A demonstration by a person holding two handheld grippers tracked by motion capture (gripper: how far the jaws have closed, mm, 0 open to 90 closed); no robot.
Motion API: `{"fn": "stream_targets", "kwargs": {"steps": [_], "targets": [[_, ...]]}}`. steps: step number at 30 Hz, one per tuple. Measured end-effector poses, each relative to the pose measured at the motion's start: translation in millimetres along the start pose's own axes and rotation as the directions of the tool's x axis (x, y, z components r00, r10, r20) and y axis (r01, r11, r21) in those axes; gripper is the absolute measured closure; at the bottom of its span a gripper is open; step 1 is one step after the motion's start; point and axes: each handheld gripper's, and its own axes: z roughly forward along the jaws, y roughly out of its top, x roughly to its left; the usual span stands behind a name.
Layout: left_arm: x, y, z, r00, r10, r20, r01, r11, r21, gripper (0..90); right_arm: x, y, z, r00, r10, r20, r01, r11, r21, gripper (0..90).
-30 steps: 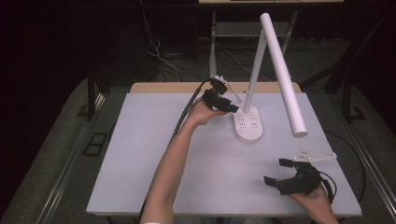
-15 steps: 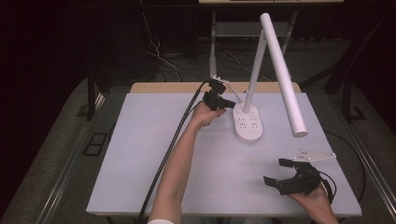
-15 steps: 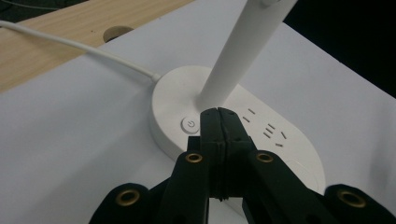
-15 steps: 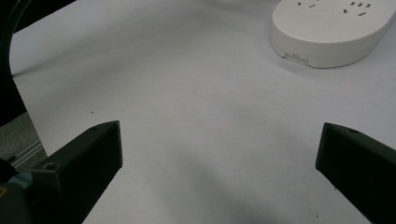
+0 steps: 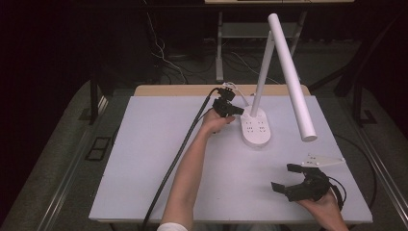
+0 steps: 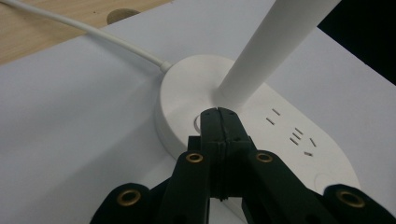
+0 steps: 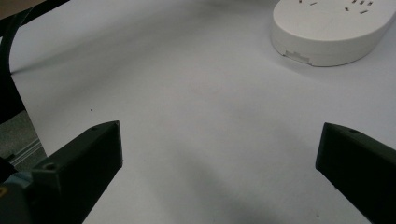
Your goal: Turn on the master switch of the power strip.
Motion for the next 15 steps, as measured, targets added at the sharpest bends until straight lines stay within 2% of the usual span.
{"fn": "stream_targets", "kwargs": {"steps": [9, 15], "targets": [[3.5, -2.0, 8.8, 0.9993, -0.037, -0.002, 0.037, 0.9992, -0.017, 89.9, 0.5, 0.1, 0.7, 1.0, 0.001, -0.004, -0.001, 1.0, 0.004, 0.1], [4.2, -3.8, 14.9, 0.9969, -0.079, -0.002, 0.079, 0.9963, -0.035, 90.0, 0.8, 0.3, 1.9, 1.0, -0.004, -0.005, 0.004, 1.0, 0.003, 0.1]]}}
